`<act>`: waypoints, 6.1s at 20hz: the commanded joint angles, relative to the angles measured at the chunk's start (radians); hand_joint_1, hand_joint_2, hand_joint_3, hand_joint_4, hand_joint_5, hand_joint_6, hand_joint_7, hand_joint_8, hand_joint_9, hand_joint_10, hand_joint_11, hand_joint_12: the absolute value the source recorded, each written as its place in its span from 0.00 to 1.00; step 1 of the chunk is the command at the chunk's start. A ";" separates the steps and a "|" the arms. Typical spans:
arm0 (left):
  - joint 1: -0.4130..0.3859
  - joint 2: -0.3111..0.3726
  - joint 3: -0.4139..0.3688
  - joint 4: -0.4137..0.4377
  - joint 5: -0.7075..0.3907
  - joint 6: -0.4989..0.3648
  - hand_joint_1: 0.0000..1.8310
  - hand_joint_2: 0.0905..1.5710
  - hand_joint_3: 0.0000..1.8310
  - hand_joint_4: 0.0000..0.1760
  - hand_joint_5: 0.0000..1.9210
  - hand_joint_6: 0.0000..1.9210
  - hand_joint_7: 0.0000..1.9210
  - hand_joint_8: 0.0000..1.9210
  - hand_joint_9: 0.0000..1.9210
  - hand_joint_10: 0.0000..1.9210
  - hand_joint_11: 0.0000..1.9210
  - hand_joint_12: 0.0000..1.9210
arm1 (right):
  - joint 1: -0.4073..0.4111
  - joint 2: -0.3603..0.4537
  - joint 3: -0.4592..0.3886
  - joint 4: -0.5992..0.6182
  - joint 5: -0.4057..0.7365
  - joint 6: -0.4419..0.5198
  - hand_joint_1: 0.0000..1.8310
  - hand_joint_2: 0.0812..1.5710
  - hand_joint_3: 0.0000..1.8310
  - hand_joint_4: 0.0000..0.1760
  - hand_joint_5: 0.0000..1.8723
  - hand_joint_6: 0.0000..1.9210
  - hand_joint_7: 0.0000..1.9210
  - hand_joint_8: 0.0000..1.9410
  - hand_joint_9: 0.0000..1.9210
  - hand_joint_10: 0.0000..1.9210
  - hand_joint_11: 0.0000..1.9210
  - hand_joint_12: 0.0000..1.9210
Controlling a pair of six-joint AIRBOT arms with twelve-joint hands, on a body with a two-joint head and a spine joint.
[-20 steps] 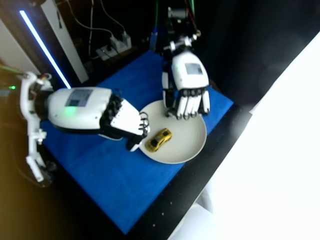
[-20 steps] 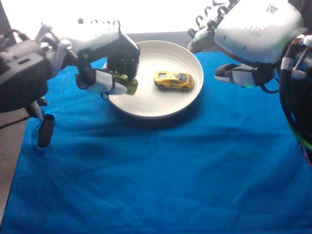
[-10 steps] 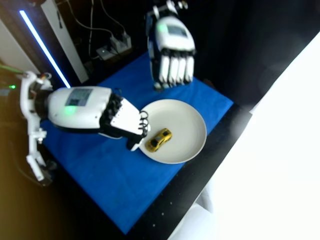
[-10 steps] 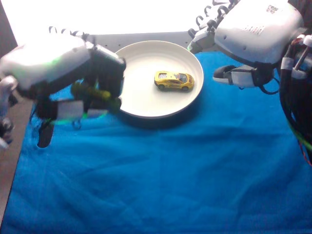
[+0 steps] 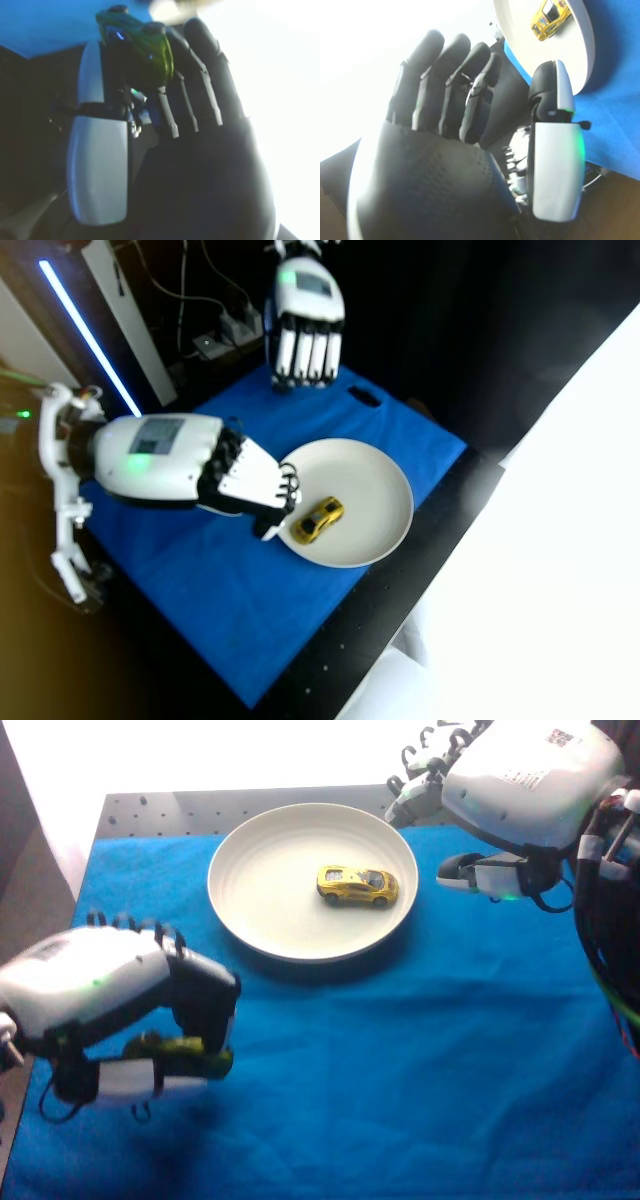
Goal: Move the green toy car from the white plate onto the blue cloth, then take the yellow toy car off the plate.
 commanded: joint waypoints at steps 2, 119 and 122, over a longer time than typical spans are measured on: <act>0.006 -0.009 0.006 -0.019 -0.112 -0.013 0.55 0.75 0.00 0.54 0.42 0.66 0.34 0.45 0.27 0.46 0.10 0.75 | 0.016 0.001 -0.002 0.005 0.115 -0.005 0.64 0.63 0.00 0.00 0.40 0.14 0.30 0.51 0.26 0.71 0.20 0.93; 0.061 -0.050 -0.001 -0.316 -0.534 0.142 0.44 0.82 0.00 1.00 0.31 0.80 0.36 0.01 0.23 0.30 0.06 0.70 | 0.072 -0.226 0.234 0.151 -0.040 -0.005 0.70 0.72 0.00 0.00 0.49 0.45 0.46 0.70 0.44 0.76 0.40 0.91; 0.067 -0.049 -0.004 -0.321 -0.539 0.142 0.43 0.83 0.00 1.00 0.31 0.80 0.36 0.01 0.24 0.29 0.06 0.69 | 0.071 -0.162 0.164 0.136 0.004 -0.005 0.68 0.72 0.00 0.00 0.49 0.47 0.46 0.71 0.43 0.79 0.41 0.96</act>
